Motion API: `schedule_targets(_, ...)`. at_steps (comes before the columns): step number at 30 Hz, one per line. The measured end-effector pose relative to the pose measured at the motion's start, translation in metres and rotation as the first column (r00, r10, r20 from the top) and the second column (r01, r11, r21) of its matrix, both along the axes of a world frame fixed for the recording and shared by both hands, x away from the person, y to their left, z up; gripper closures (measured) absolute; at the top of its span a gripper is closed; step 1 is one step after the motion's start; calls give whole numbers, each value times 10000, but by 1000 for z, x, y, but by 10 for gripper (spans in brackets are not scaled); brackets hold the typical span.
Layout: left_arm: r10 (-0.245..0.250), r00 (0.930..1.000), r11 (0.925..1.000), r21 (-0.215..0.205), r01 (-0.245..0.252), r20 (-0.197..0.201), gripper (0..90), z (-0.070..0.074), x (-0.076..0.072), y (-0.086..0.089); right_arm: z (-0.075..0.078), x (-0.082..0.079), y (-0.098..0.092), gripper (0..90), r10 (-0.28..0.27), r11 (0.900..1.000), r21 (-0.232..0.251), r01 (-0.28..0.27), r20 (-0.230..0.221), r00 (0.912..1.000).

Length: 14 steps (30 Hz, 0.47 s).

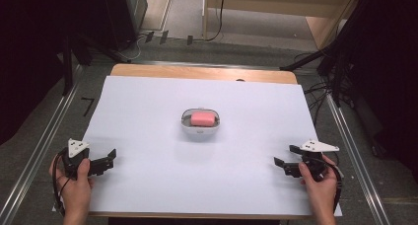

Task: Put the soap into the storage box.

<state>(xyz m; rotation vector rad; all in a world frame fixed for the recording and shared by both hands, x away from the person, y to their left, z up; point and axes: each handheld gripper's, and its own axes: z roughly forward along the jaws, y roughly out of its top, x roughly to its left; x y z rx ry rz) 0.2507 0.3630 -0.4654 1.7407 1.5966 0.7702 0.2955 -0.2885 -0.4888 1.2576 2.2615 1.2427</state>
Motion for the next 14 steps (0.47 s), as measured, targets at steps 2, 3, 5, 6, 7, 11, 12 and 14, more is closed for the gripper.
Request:
schedule_targets(2, -5, 10000, 10000, -5, 5, -1, 1, 0, 0, 0, 0, -4, -4, 161, -57, 9999, 115, 56, 84, 9999)
schedule_targets(3, -2, 10000, 10000, 0, 2, -14, 1, 0, 0, 0, 0, -6, -7, 158, -102, 9999, 106, 101, 100, 9999)
schedule_targets(5, -3, 10000, 10000, -9, 3, 6, 1, 0, 0, 0, 0, -10, -12, 151, -225, 9995, 245, 221, 149, 9996)
schedule_targets(6, -4, 10000, 10000, -6, 4, -5, 1, 0, 0, 0, 0, -11, -13, 151, -244, 9993, 282, 239, 197, 9995)
schedule_targets(7, 0, 10000, 10000, -9, 0, 3, 1, 0, 0, 0, 0, -12, -15, 150, -348, 9987, 376, 339, 223, 9991)
schedule_targets(11, 2, 10000, 10000, -17, -2, 0, 1, 0, 0, 0, 0, -13, -15, 144, -457, 9986, 293, 449, 285, 9985)
schedule_targets(12, 10, 10000, 10000, -16, -10, 0, 1, 0, 0, 0, 0, -13, -13, 143, -434, 9989, 200, 428, 268, 9987)
schedule_targets(14, -4, 10000, 10000, -34, 4, -2, 1, 0, 0, 1, 0, -13, -12, 140, -409, 9991, 78, 407, 229, 9989)
